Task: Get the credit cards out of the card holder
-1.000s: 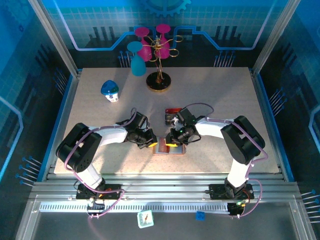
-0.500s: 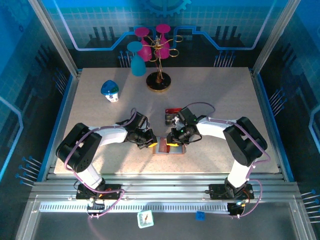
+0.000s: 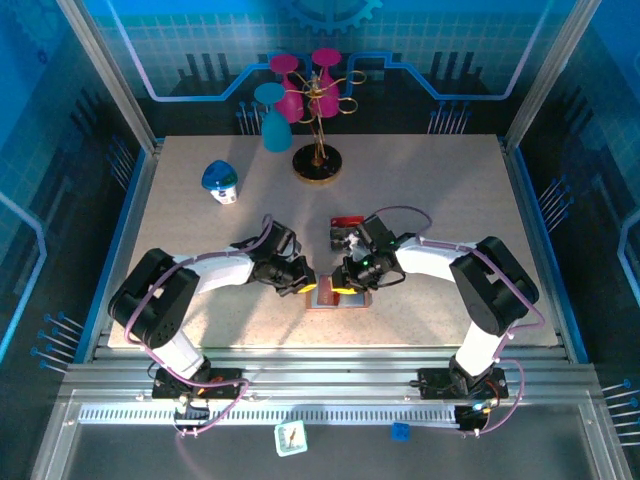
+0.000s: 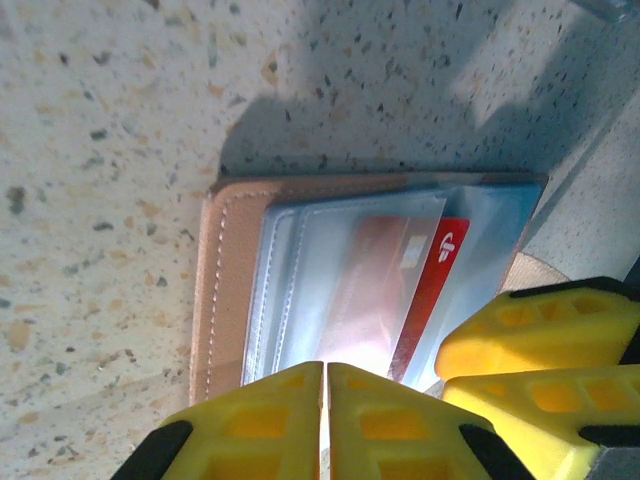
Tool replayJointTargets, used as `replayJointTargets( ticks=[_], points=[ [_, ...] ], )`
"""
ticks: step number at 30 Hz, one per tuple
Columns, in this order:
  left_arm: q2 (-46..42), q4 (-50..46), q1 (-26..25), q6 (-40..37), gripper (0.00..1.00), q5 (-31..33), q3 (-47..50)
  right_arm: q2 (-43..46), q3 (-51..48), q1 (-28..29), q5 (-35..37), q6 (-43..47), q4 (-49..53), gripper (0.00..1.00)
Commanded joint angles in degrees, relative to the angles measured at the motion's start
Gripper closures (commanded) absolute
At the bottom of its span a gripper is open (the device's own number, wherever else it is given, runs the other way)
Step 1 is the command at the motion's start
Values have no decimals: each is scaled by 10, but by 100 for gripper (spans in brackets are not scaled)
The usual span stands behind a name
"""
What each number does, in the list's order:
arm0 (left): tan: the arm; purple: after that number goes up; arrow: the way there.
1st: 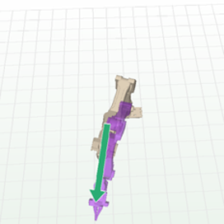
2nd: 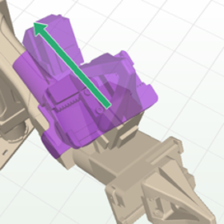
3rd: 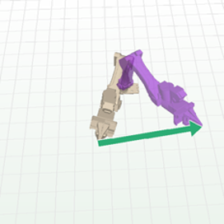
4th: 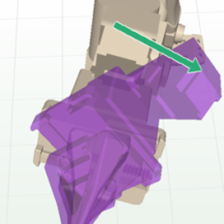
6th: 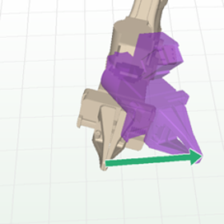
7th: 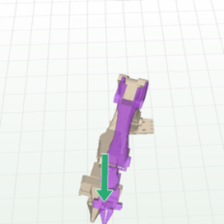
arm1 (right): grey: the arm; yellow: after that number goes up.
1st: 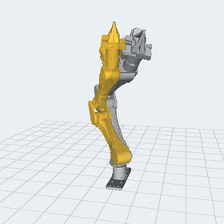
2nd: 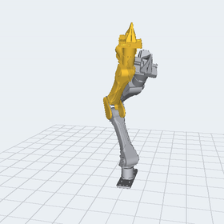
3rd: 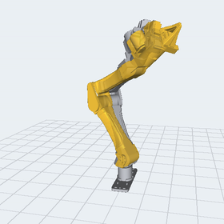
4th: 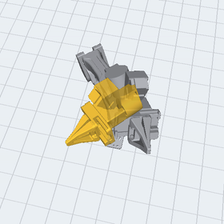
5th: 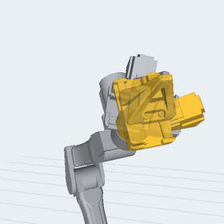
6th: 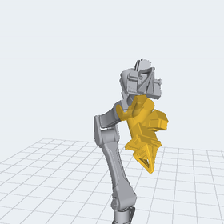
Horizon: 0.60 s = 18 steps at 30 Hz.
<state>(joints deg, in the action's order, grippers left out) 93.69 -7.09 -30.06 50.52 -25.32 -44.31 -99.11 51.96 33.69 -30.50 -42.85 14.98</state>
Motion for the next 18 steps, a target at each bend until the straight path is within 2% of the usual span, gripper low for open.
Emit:
replayJointTargets(
  ticks=[1,18],
  points=[
    [6,-25,-8,-20,90,-21,-12,8,-6,-4,9,-1,16,74],
    [42,-79,-11,-50,91,-1,-28,-8,-30,-14,4,-9,-15,72]
  ],
)
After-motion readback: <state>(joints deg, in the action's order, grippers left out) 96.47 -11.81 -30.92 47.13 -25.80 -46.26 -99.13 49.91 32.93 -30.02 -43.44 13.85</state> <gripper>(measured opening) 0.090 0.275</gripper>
